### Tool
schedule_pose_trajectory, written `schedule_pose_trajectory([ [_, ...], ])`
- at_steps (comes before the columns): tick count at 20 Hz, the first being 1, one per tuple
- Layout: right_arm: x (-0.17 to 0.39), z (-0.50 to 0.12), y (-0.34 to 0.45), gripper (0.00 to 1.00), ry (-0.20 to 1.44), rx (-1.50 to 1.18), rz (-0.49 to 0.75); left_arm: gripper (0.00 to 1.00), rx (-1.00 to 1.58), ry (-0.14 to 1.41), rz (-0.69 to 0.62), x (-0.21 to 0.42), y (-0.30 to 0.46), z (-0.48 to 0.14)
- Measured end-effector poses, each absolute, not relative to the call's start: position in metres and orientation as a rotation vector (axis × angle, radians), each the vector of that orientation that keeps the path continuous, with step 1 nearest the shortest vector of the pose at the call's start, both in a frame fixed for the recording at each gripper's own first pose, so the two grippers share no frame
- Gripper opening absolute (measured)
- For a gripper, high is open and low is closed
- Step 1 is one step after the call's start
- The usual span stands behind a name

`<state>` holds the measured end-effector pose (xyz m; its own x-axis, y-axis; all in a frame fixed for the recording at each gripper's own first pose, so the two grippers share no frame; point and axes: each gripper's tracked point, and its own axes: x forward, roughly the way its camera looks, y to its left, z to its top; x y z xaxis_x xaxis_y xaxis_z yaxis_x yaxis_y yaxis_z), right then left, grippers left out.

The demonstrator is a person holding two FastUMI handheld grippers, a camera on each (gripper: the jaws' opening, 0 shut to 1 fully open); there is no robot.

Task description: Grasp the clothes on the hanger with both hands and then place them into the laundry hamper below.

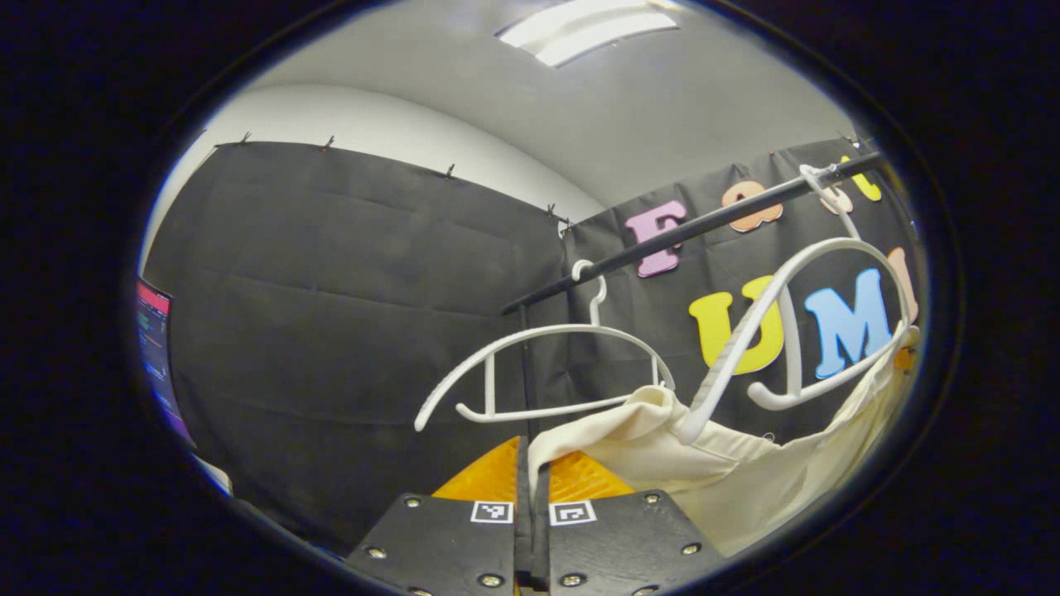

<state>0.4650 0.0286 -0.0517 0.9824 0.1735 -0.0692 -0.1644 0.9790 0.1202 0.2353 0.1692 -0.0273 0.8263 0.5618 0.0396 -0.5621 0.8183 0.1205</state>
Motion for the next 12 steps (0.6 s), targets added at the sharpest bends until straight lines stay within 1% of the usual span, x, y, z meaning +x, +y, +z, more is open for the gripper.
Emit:
schedule_pose_trajectory([
  [5,0.435,-0.076,0.031,0.07,0.123,0.08,0.182,0.01,0.115,0.042,0.592,0.216,0.162,-0.054],
  [8,0.408,-0.082,0.031,0.07,0.133,0.06,0.184,0.0,0.121,0.068,0.555,0.208,0.154,-0.059],
  [12,0.366,-0.079,0.035,0.07,0.135,0.035,0.187,0.02,0.104,0.083,0.493,0.192,0.139,-0.063],
])
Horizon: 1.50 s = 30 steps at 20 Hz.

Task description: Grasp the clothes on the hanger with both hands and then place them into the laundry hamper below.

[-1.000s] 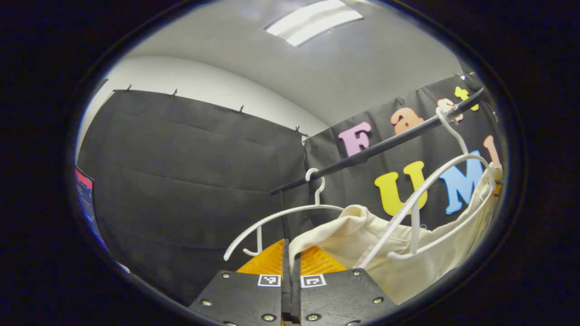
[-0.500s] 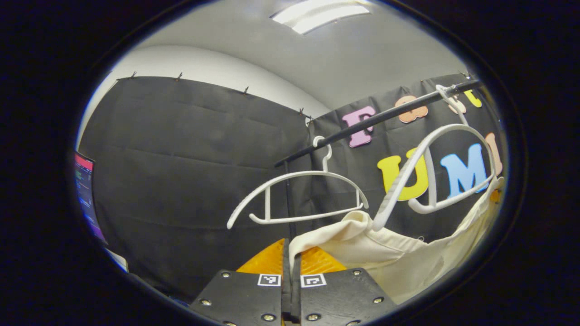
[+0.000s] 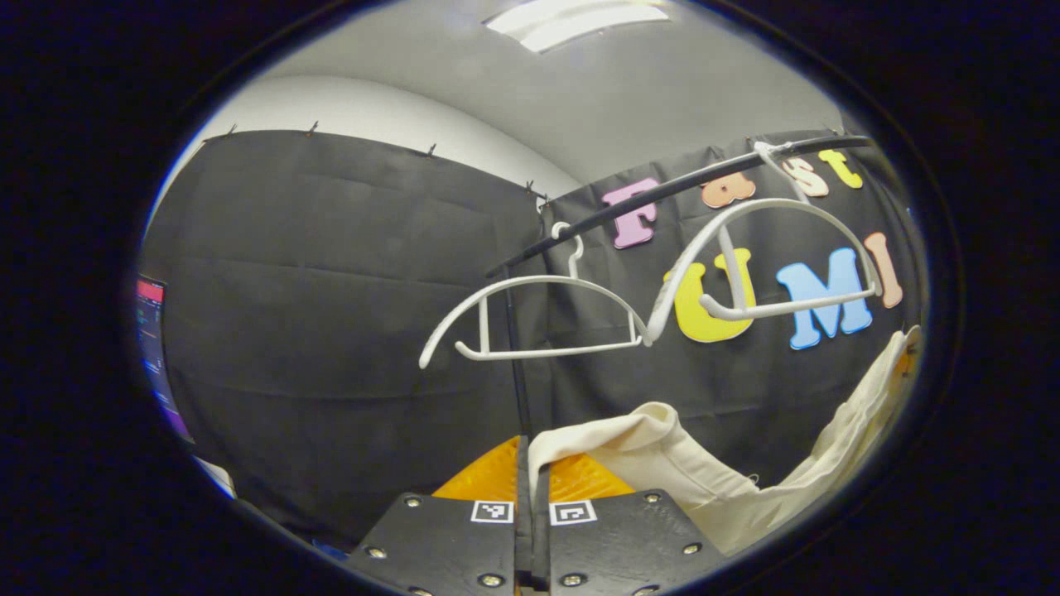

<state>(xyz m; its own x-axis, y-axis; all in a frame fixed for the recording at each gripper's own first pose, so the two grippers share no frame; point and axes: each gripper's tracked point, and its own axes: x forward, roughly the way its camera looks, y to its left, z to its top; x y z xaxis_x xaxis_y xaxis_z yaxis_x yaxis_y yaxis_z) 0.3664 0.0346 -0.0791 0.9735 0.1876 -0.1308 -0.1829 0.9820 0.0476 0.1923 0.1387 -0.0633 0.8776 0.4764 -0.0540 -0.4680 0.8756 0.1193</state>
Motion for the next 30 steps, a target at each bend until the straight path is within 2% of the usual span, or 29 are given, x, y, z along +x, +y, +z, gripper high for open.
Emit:
schedule_pose_trajectory([
  [11,0.256,-0.046,0.081,0.07,0.108,0.023,0.243,0.01,0.018,0.03,0.284,0.174,0.076,-0.038],
  [18,0.209,-0.054,0.122,0.07,0.127,0.039,0.299,0.01,-0.048,0.037,0.145,0.17,0.038,-0.044],
  [23,0.181,-0.095,0.138,0.07,0.184,0.046,0.307,0.01,-0.082,0.084,0.081,0.161,0.015,-0.082],
  [30,0.152,-0.191,0.142,0.07,0.347,0.034,0.286,0.01,-0.071,0.233,0.05,0.136,0.009,-0.18],
])
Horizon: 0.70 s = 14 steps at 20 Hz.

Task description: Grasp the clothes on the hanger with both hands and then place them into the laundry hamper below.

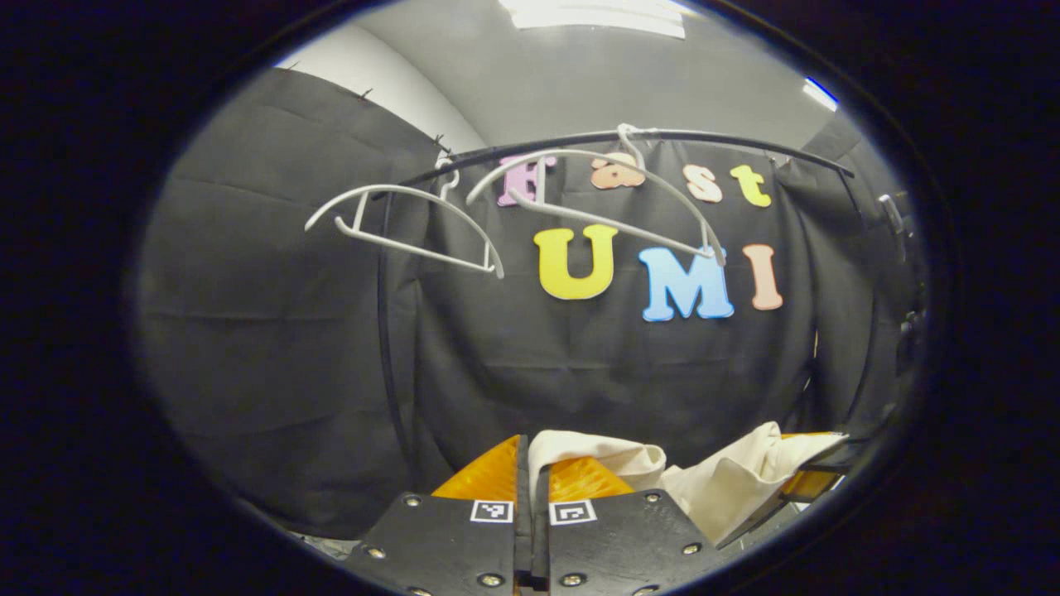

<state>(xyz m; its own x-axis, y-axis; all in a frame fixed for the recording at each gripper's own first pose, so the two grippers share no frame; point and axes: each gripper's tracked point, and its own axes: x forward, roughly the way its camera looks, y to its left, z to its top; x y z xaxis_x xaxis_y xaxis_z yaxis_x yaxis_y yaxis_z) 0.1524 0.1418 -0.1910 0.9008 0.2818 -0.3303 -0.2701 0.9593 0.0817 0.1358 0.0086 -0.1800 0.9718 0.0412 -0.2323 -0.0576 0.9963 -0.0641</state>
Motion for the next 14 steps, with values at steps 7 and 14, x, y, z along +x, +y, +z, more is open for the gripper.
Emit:
schedule_pose_trajectory([
  [7,0.13,-0.27,0.141,0.07,0.468,0.004,0.269,0.01,-0.039,0.381,0.033,0.122,0.011,-0.269],
  [14,0.118,-0.341,0.132,0.07,0.65,-0.032,0.261,0.01,0.005,0.548,0.014,0.096,0.018,-0.346],
])
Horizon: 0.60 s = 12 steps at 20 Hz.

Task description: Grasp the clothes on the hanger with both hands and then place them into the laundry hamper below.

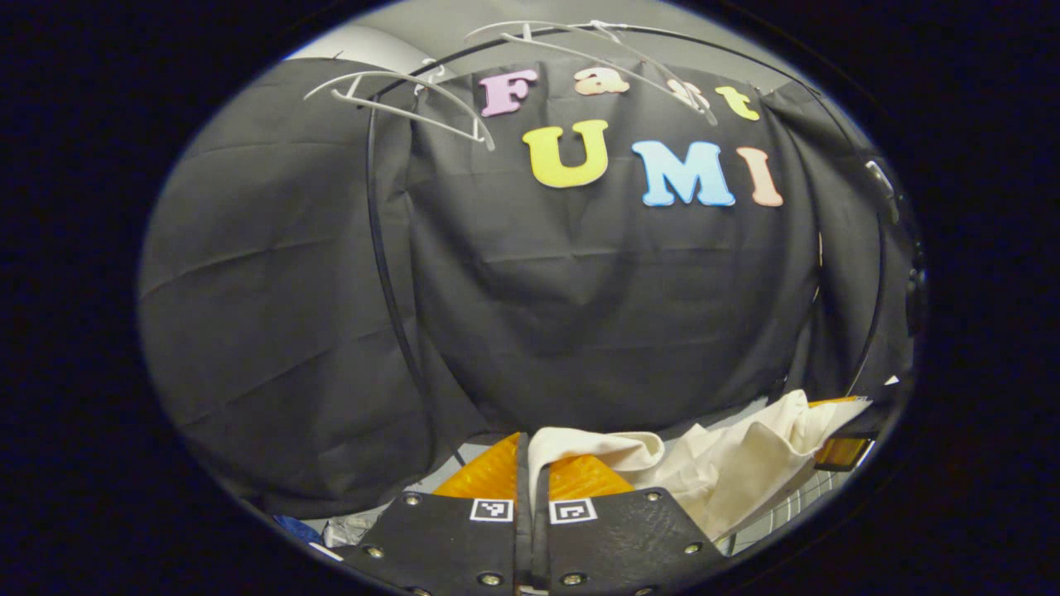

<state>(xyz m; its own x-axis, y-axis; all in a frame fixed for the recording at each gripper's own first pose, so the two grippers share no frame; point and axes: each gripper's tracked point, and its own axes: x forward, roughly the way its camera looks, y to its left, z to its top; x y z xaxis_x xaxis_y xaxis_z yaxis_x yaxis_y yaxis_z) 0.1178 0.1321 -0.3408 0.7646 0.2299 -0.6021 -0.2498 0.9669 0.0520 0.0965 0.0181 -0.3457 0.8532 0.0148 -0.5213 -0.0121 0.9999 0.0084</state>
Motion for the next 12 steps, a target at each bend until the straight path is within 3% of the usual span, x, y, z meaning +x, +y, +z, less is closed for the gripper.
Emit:
schedule_pose_trajectory([
  [10,0.104,-0.381,0.119,0.12,0.816,-0.101,0.204,0.03,0.054,0.761,-0.038,0.083,0.003,-0.397],
  [11,0.1,-0.381,0.118,0.17,0.828,-0.114,0.203,0.06,0.049,0.773,-0.048,0.08,0.001,-0.398],
  [12,0.099,-0.382,0.115,0.26,0.834,-0.132,0.193,0.24,0.048,0.783,-0.05,0.078,0.003,-0.401],
])
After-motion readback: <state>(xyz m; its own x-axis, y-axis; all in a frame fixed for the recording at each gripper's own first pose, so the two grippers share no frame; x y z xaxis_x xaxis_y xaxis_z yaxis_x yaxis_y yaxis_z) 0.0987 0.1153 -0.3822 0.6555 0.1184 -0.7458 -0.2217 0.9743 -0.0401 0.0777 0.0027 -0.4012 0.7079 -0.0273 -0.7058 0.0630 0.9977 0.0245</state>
